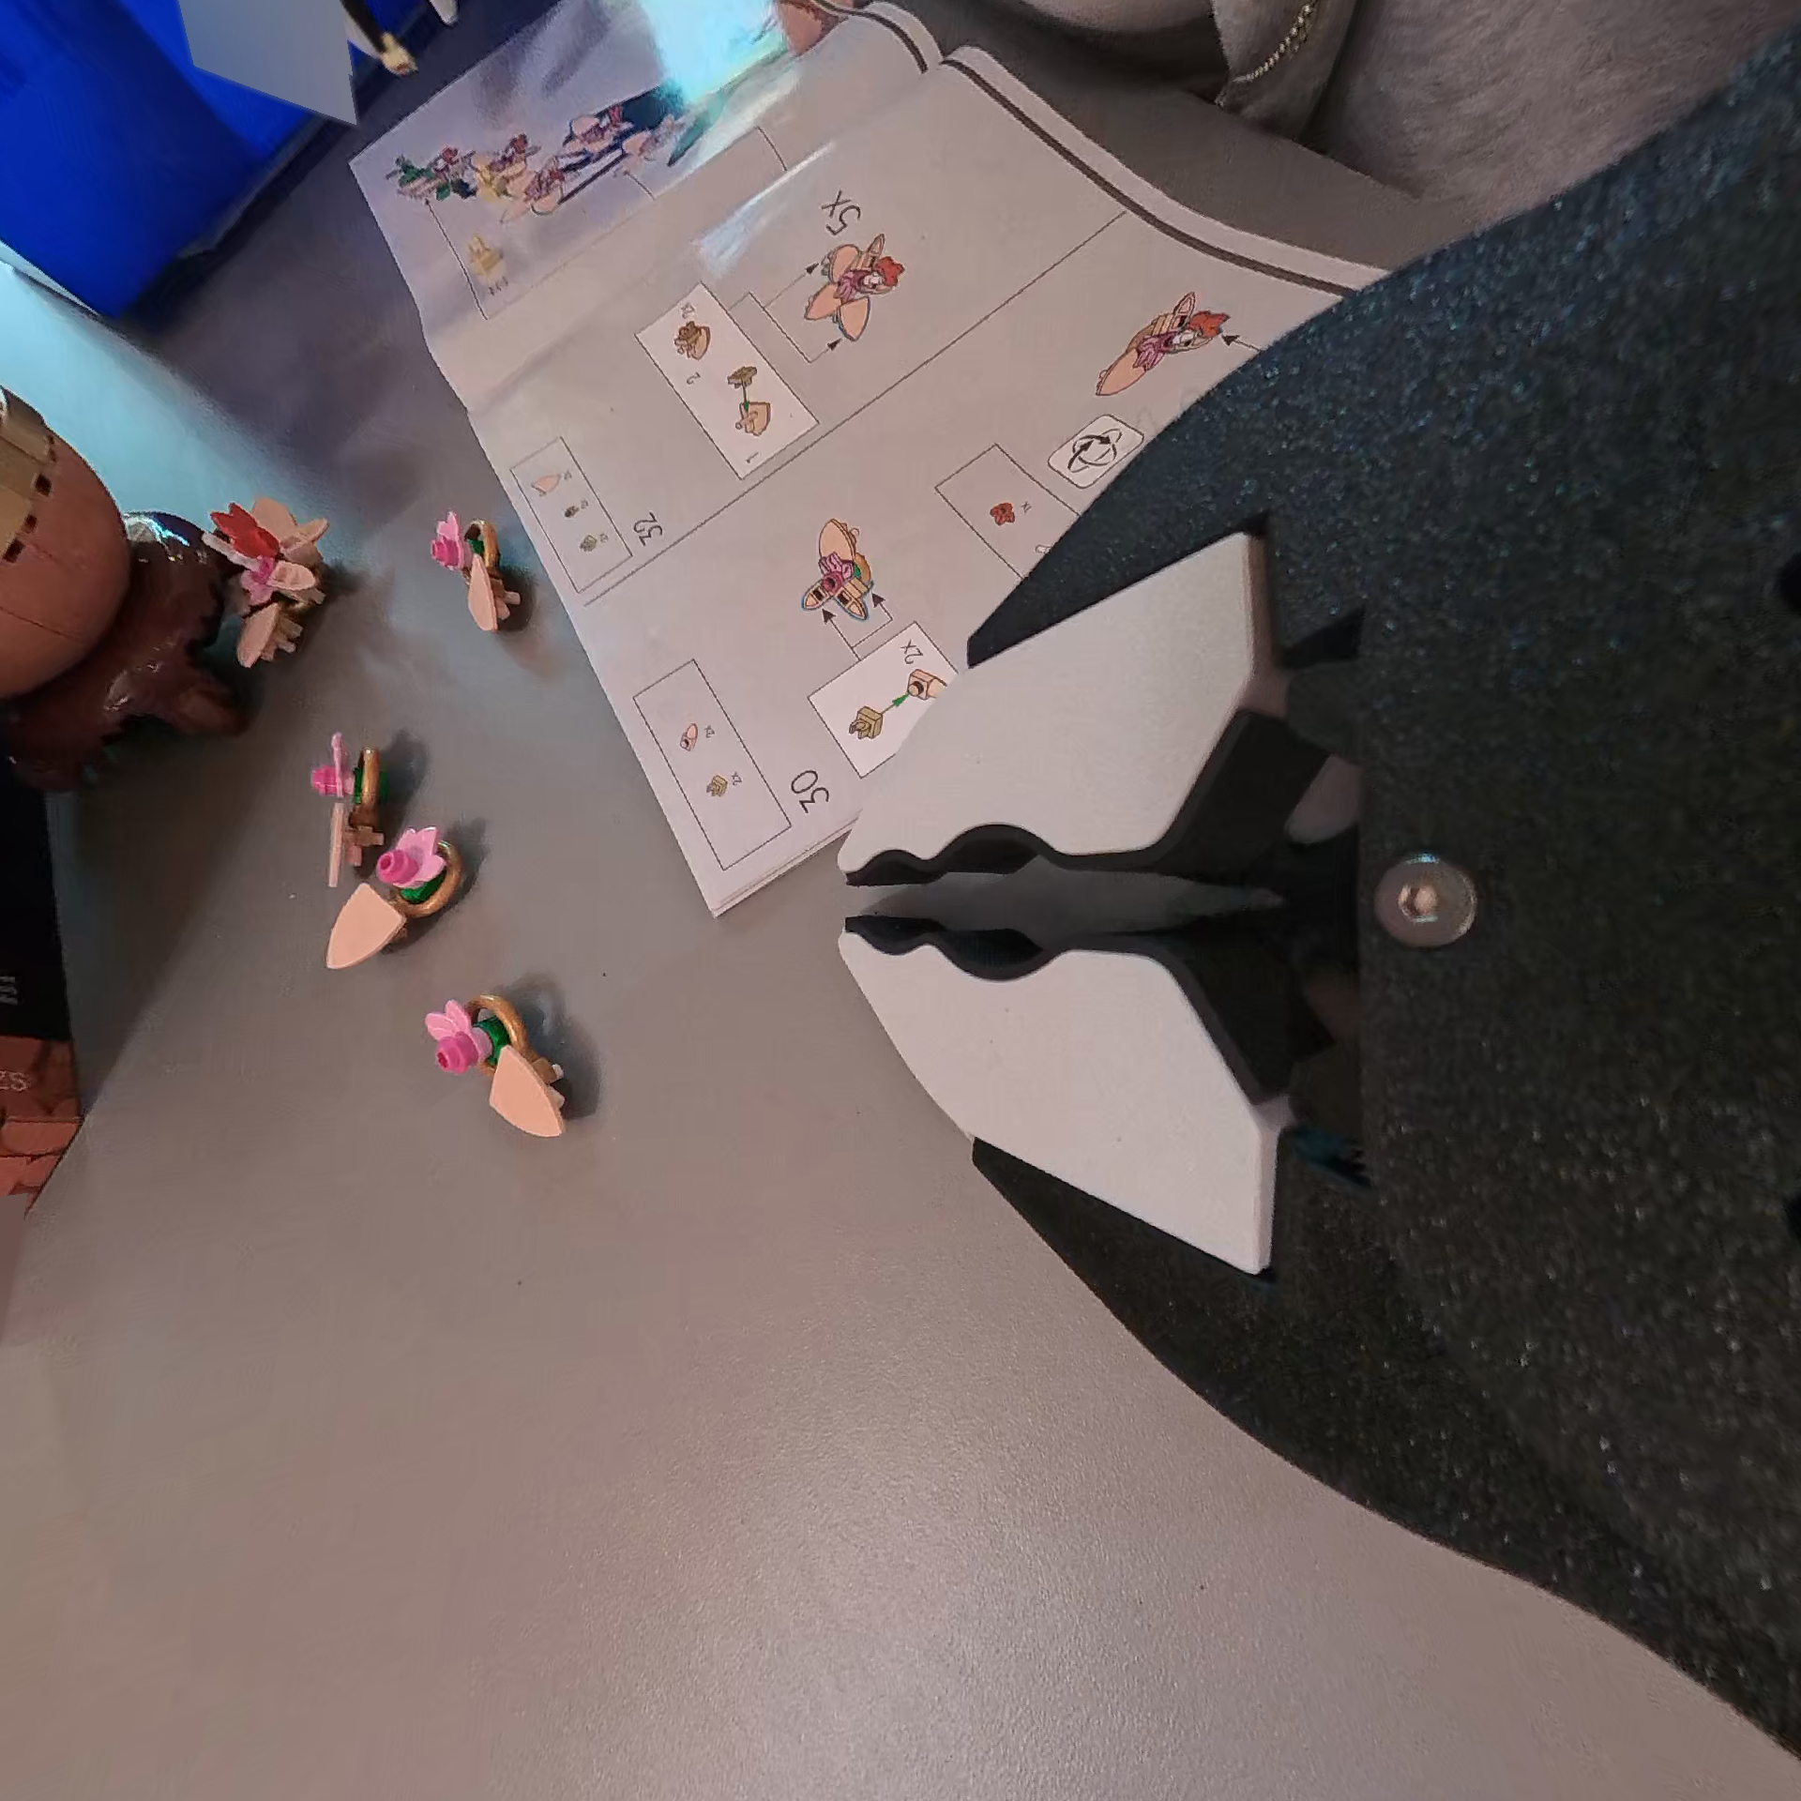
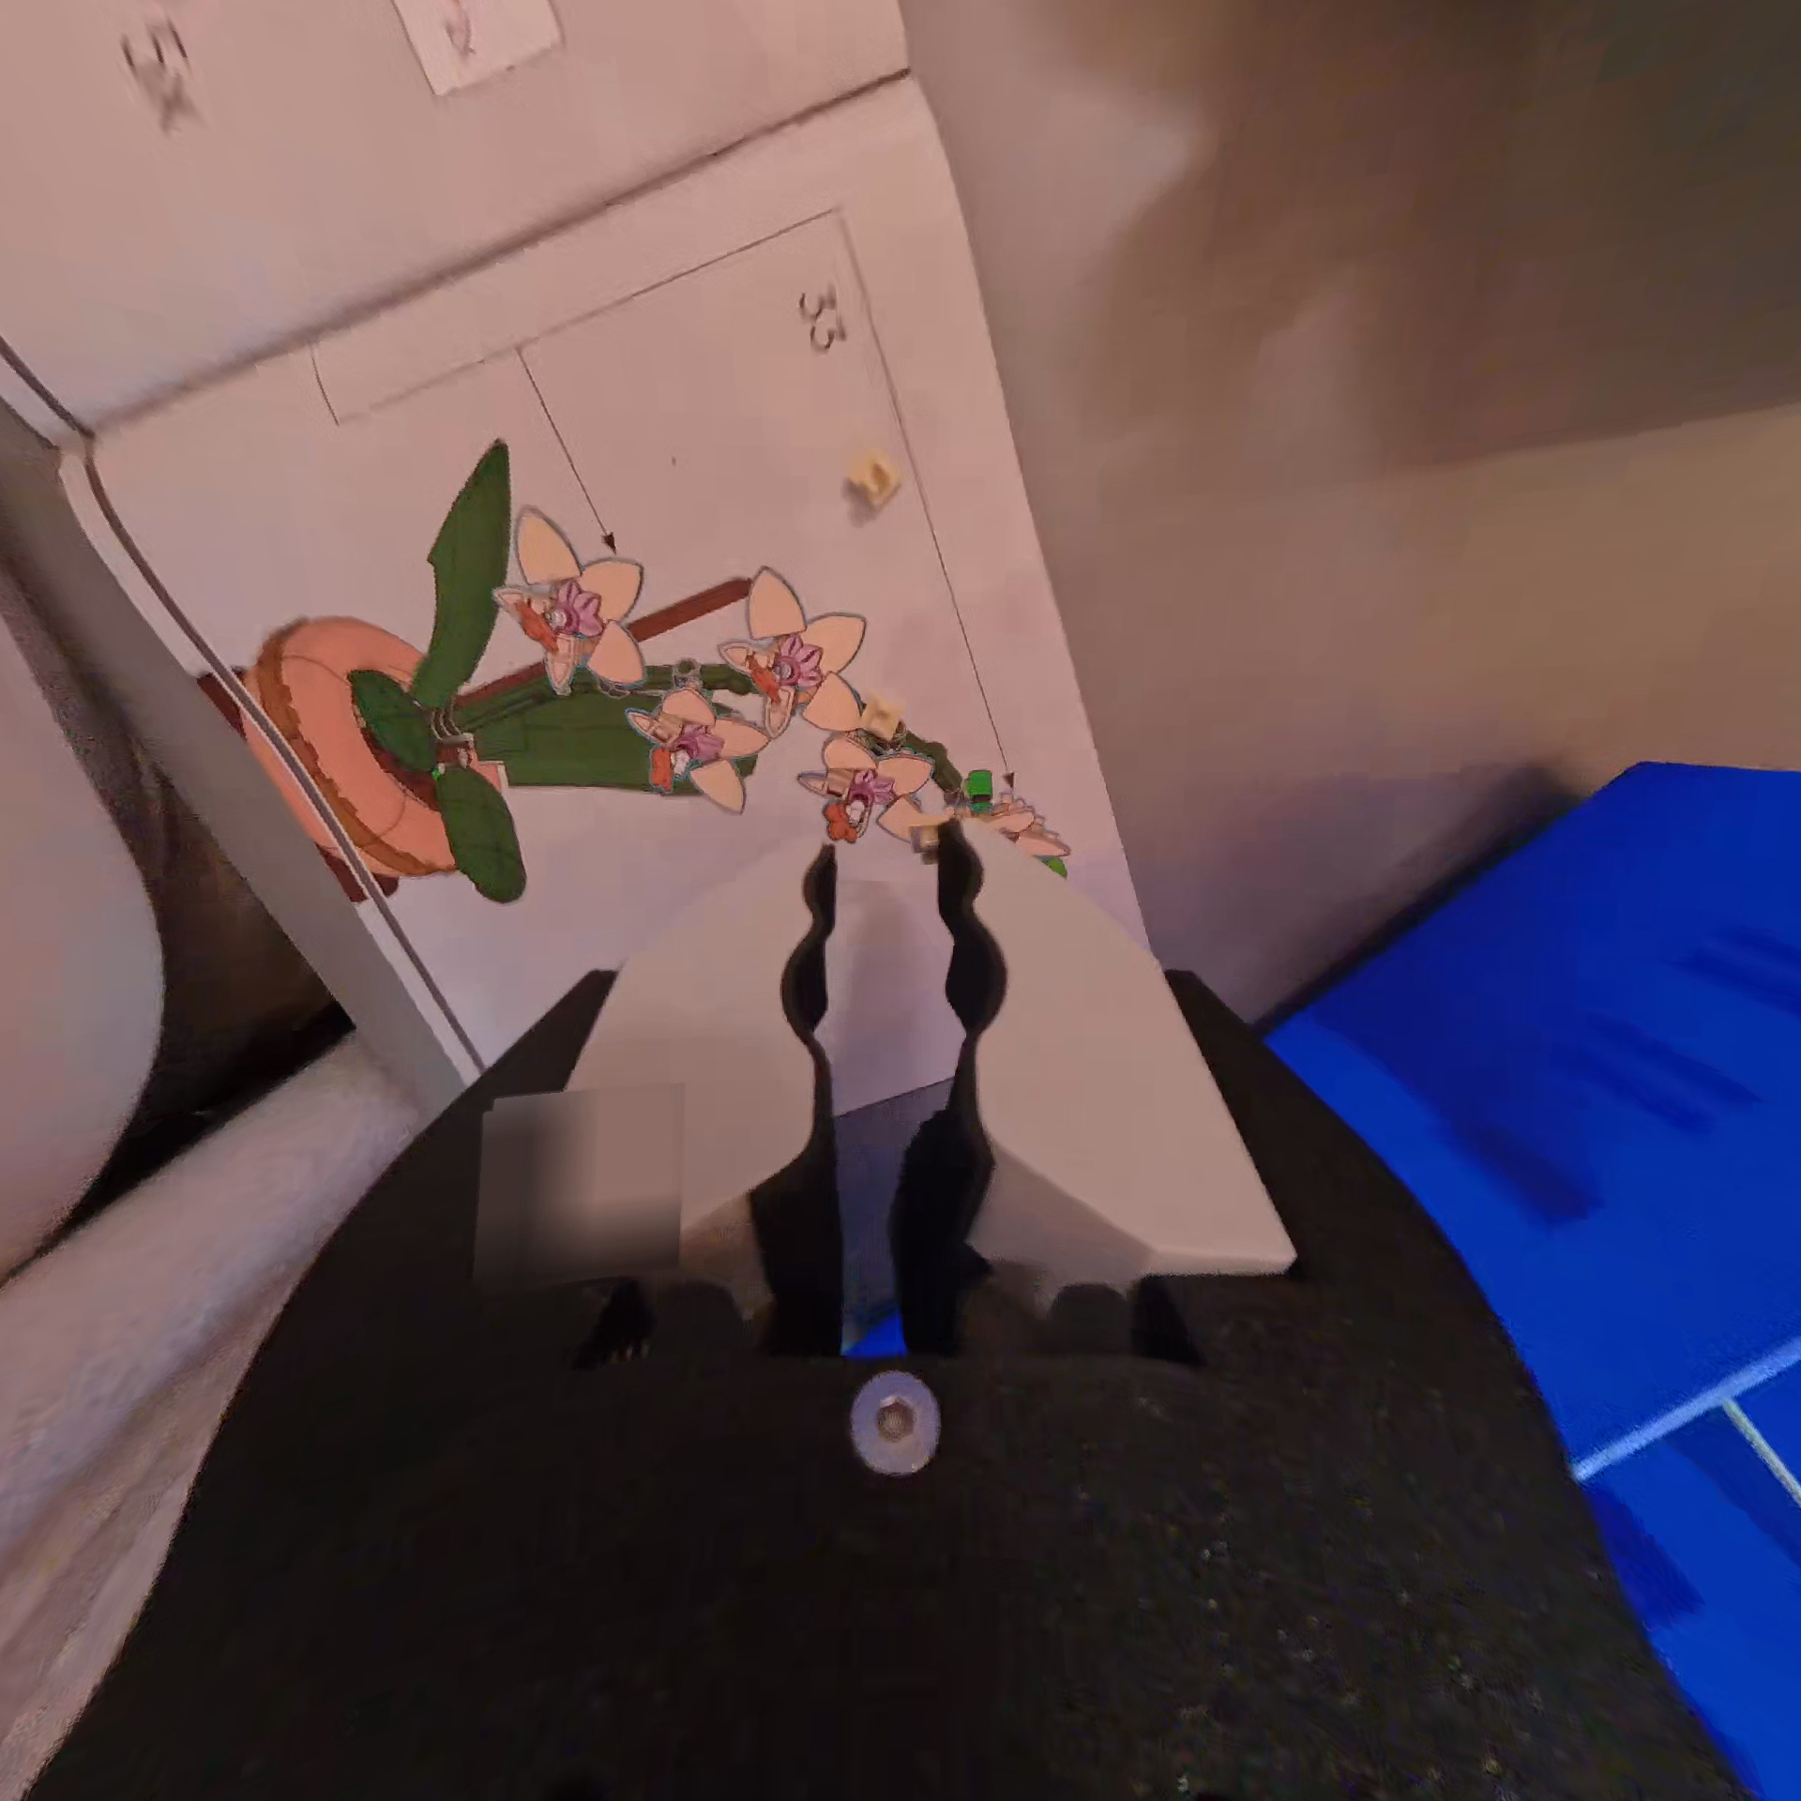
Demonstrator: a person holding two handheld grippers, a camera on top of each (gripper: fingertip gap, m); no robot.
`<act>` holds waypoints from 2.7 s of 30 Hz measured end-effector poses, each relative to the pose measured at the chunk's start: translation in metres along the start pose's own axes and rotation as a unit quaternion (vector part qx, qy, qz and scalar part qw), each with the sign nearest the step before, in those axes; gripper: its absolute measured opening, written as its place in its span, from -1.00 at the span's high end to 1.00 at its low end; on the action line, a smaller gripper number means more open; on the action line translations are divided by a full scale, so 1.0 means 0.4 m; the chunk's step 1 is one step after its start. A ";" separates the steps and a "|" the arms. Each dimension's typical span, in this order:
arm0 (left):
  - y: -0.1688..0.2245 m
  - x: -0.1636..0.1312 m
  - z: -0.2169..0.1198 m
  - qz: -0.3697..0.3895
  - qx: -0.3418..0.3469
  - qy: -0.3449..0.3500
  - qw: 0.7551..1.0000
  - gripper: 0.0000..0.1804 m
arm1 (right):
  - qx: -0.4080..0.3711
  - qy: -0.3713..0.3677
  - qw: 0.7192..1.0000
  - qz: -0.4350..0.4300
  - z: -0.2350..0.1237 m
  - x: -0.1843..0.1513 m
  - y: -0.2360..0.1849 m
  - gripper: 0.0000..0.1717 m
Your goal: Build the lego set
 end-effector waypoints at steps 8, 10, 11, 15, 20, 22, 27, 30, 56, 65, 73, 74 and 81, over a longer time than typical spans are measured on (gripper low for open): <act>0.000 0.000 -0.001 -0.003 -0.003 0.000 1.000 0.93 | 0.055 0.033 0.997 0.040 0.000 -0.005 -0.023 0.53; 0.000 0.000 -0.001 -0.003 -0.003 0.000 1.000 0.93 | 0.015 0.019 0.998 0.050 0.036 -0.005 -0.026 0.36; 0.000 0.000 0.000 -0.002 -0.002 0.000 1.000 0.93 | 0.002 0.031 0.998 0.052 0.046 0.002 -0.032 0.27; 0.000 0.000 0.000 0.001 0.000 0.000 1.000 0.93 | 0.006 0.023 0.997 0.078 0.077 -0.010 -0.043 0.31; 0.000 0.000 0.000 0.000 0.000 0.000 1.000 0.94 | 0.045 0.156 0.977 0.135 -0.046 0.042 -0.041 0.34; 0.000 0.000 0.000 -0.001 -0.001 0.000 1.000 0.94 | 0.013 0.187 0.976 0.113 -0.116 0.039 -0.032 0.45; -0.002 0.000 0.000 -0.008 -0.007 0.001 1.000 0.94 | -0.155 0.171 0.968 0.101 -0.330 -0.101 0.115 0.83; -0.003 0.001 0.000 -0.013 -0.011 0.001 1.000 0.94 | -0.143 0.057 0.979 0.134 -0.310 -0.211 0.218 0.89; -0.006 0.001 0.000 -0.025 -0.021 0.002 0.999 0.94 | -0.001 -0.260 0.945 0.197 -0.074 -0.381 0.333 0.92; -0.002 0.001 0.001 -0.007 -0.006 0.001 1.000 0.94 | -0.041 0.247 0.965 0.074 -0.256 0.044 -0.002 0.92; 0.001 0.000 0.001 -0.004 -0.011 0.000 1.000 0.93 | -0.099 0.145 0.971 0.162 0.047 -0.026 -0.036 0.90; 0.001 0.000 0.001 -0.003 -0.010 -0.001 1.000 0.93 | -0.093 0.139 0.972 0.162 0.061 -0.032 -0.040 0.85; 0.002 0.000 0.000 0.001 -0.007 -0.001 1.000 0.93 | -0.074 0.177 0.969 0.156 0.049 -0.009 -0.056 0.63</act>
Point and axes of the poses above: each gripper's, where its closed fingertips meet, z out along the fingers, x out of its top, y = z × x across the jaws, the point moved 5 cm from there along -z, back along the fingers, and after that the axes turned 6 degrees about z, right-handed, at the moved point
